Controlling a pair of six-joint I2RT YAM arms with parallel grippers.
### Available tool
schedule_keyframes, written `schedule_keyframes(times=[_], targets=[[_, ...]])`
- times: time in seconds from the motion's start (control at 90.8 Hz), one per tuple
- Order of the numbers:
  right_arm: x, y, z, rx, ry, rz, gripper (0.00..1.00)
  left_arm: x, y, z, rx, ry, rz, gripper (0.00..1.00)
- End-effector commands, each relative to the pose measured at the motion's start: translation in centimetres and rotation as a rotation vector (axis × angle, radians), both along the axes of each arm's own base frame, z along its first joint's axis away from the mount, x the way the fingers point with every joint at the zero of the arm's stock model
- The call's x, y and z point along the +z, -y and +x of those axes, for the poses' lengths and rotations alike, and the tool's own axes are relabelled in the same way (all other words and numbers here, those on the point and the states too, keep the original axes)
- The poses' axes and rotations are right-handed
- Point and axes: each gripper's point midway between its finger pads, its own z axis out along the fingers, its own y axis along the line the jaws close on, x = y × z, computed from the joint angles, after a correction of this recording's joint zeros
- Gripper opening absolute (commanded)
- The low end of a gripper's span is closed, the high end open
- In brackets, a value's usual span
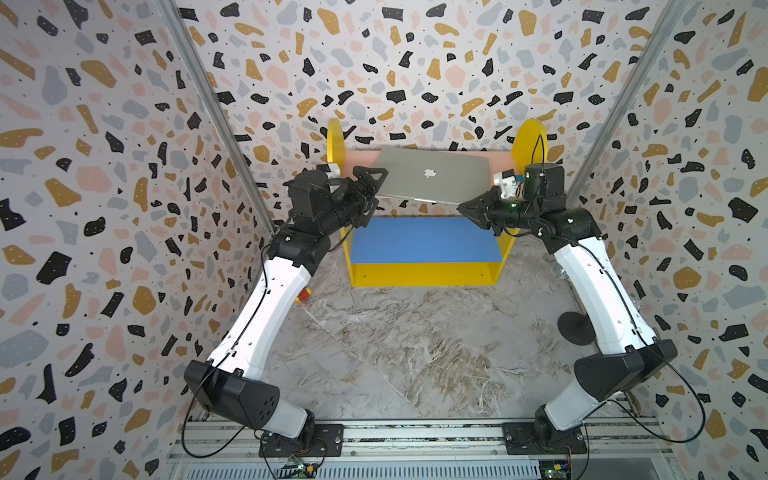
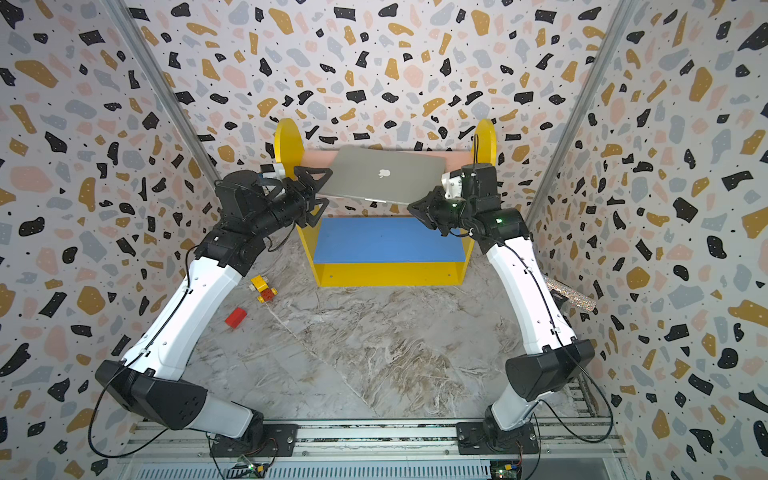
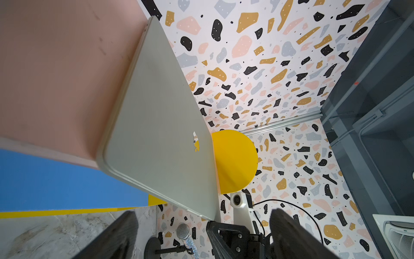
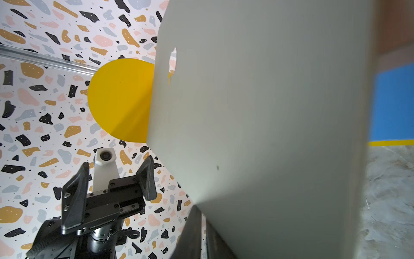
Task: Close the laptop lid and set it aside
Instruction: Place the laptop on the shelf.
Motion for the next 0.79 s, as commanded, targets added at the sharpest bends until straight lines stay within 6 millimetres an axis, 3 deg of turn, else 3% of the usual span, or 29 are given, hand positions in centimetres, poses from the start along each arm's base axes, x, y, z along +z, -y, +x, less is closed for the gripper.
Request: schedule_keyframes(times=[0.0, 0.242, 0.782], targets=[[1.5, 1.3, 0.2, -0.026, 0.058, -0.004, 0.12, 1.8, -0.6, -0.9, -0.001, 0.071, -0.004, 0.95], [2.0, 3.4, 1.7, -0.07, 0.061, 0.005, 0.11, 1.7, -0.5, -0.7, -0.003, 0.067, -0.008, 0.95], [1.8, 3.9, 4.1, -0.087, 0.054, 0.015, 0.11, 1.5, -0.5, -0.5, -0.003, 0.065, -0.011, 0.95]])
